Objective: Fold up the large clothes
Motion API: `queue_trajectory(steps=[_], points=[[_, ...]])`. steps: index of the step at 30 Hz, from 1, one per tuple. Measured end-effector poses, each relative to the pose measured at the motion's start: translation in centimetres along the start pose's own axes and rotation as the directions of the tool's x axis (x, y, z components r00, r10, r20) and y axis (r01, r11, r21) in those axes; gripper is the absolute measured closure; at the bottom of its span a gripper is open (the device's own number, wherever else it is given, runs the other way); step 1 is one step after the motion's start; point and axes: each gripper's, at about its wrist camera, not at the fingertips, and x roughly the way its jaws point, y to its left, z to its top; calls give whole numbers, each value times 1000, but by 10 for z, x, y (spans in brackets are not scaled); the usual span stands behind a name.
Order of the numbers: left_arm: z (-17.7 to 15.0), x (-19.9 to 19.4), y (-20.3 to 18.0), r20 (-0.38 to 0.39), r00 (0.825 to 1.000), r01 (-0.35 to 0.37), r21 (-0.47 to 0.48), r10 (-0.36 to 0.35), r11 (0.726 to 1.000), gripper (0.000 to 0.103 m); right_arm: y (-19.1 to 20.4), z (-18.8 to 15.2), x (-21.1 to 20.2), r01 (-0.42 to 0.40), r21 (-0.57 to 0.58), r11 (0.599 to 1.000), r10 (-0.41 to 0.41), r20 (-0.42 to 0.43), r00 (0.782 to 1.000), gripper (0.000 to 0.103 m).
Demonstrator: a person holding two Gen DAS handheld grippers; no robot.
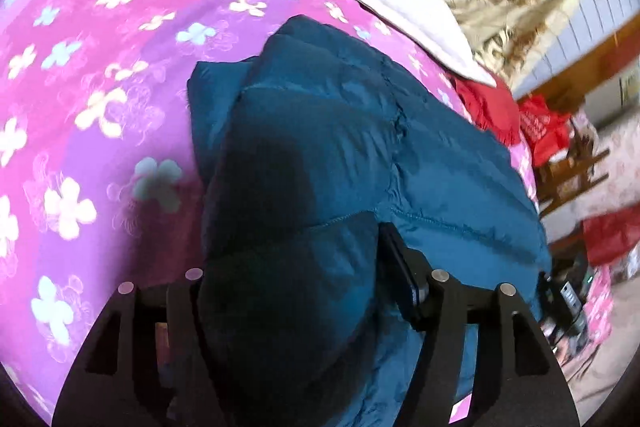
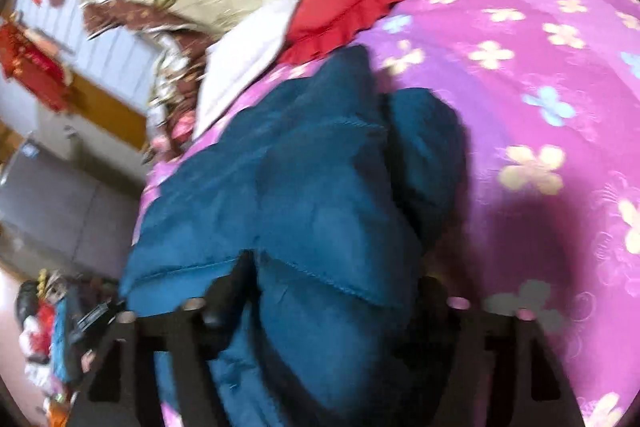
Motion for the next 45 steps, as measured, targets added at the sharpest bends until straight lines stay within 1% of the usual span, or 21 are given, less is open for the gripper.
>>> queue_trajectory(steps=[2,4,8,10,12,14,16,17,19,22,25,28,29,32,34,36,38,39,41,43,45], points=[[-1,-12,2,17,1000,24,-14,-23,1000,41,3,1,-12,37,-4,999,-36,38,999,27],[-6,-30,2,37,999,39,12,-39,999,41,8,5,-32,93,-34,995,-89,98,991,27],[-16,-60,3,98,995,25,73,-32,997,30,20,-7,-69,163,-102,981,-143,182,973,27],[-26,-69,8,111,994,11,90,-21,996,27,24,-18,-79,180,-140,974,-152,189,970,27],[-35,-64,16,84,996,16,89,-23,996,27,30,-35,-84,200,-169,965,-167,188,968,27],[-42,-53,22,53,998,-24,81,19,996,27,32,-51,-79,228,-199,953,-195,172,966,27],[-49,-38,30,44,995,-97,67,94,993,27,26,-61,-68,268,-211,940,-240,147,959,27],[-50,-35,33,42,994,-101,63,99,993,27,22,-63,-59,298,-208,932,-277,123,953,27],[-55,-41,32,75,991,-113,52,109,992,27,14,-68,-58,318,-201,926,-298,125,946,27],[-67,-67,13,169,973,-175,95,158,980,27,22,-76,-74,314,-196,929,-284,165,944,27],[-91,-102,-6,285,934,-265,144,217,953,27,37,-90,-95,327,-223,919,-280,217,935,27],[-111,-122,-14,344,908,-309,164,239,937,27,58,-111,-108,352,-289,891,-282,257,924,27],[-114,-123,-14,348,906,-314,165,243,935,27,64,-116,-107,357,-307,882,-284,258,923,27],[-122,-120,-11,317,918,-299,157,239,941,27,75,-131,-97,355,-352,866,-286,235,929,27],[-129,-120,-7,296,928,-275,129,228,953,27,74,-132,-83,329,-352,876,-275,194,942,39],[-137,-122,-8,304,926,-269,114,224,956,27,65,-125,-68,340,-318,885,-301,167,939,42],[-148,-129,-13,332,913,-286,105,237,952,27,49,-116,-58,341,-249,906,-316,135,939,43],[-154,-133,-15,353,902,-299,102,247,949,27,41,-111,-54,321,-213,923,-304,109,946,43],[-164,-145,-20,396,878,-331,97,269,939,27,38,-110,-57,312,-187,932,-298,99,949,44],[-177,-162,-27,466,832,-381,83,301,921,27,46,-116,-67,335,-209,919,-317,117,941,44],[-188,-177,-32,537,773,-435,59,339,899,25,53,-129,-81,355,-240,904,-328,143,934,44]])
